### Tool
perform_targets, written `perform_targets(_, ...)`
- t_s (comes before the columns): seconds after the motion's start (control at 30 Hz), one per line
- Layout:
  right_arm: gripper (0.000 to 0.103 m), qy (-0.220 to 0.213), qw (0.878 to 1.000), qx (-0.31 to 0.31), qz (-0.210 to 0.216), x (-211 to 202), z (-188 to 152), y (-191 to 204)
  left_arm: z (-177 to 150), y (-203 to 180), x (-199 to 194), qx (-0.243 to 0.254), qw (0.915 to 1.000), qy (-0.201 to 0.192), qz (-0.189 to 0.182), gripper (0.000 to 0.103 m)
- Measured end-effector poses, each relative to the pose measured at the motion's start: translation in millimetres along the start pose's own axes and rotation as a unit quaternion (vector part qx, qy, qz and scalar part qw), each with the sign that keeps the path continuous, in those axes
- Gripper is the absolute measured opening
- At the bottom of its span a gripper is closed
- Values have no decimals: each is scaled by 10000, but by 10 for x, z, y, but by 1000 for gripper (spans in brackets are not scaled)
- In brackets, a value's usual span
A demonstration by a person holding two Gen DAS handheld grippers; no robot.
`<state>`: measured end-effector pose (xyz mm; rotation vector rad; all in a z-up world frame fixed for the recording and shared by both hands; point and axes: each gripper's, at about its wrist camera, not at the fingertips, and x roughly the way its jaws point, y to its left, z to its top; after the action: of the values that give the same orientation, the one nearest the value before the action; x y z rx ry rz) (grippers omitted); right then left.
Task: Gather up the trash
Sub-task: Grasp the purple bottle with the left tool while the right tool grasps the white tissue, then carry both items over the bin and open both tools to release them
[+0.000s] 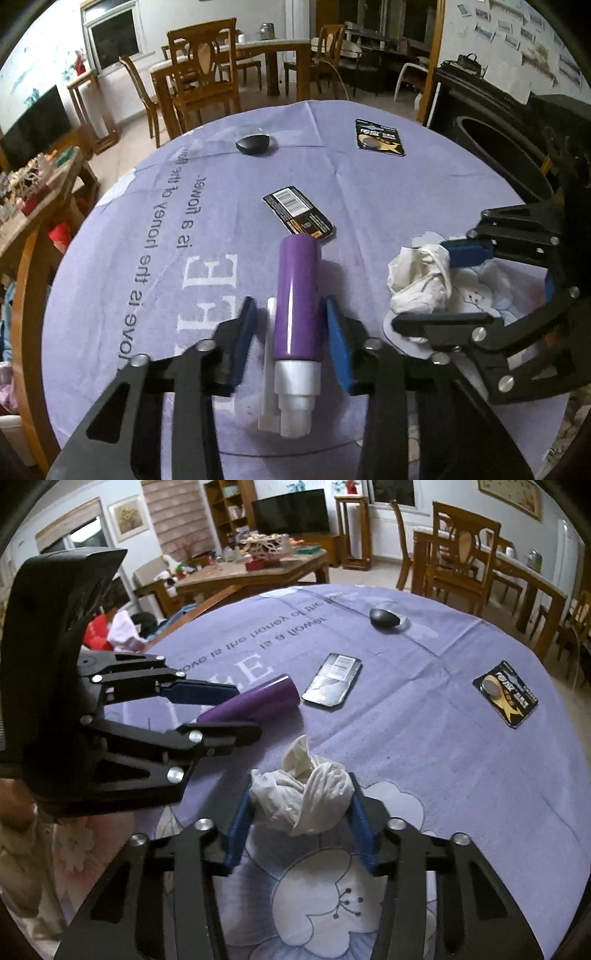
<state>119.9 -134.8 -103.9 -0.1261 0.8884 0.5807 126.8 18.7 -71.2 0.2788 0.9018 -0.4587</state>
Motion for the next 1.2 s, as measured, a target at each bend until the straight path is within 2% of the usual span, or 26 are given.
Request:
perform_targets(0.1, 34, -78, 10000, 26, 27, -55, -42, -39, 29, 52, 4, -209, 9997, -58, -92, 29)
perform_targets(0.23, 33, -426, 9983, 371, 149, -328, -100, -304, 31, 36, -94, -365, 9987, -318, -177, 28)
perform_targets(0.33, 33, -912, 9925, 804, 138, -682, -159, -596, 91, -55, -200, -385, 9974, -545, -261, 25)
perform_targets(0.43, 33, -1508, 9805, 1259, -30, -1096, -256, -949, 184, -211, -314, -352, 9957, -773, -366, 25)
perform_targets(0.6, 33, -2409, 9486, 1991, -492, -1776, -556, -1537, 419, -638, -391, -157, 9920, -1072, -648, 25)
perform_targets(0.77, 33, -2910, 9195, 2495, -871, -2242, -861, -2039, 688, -1137, -328, 84, 9877, -1213, -985, 25)
perform_targets(1.07, 34, -3421, 8647, 3224, -1767, -2858, -1489, -2816, 1308, -2135, -102, 435, 9722, -1454, -1784, 25)
perform_targets(1.2, 34, -3483, 8463, 3469, -2054, -2989, -1754, -3082, 1526, -2542, 21, 566, 9648, -1540, -2053, 25)
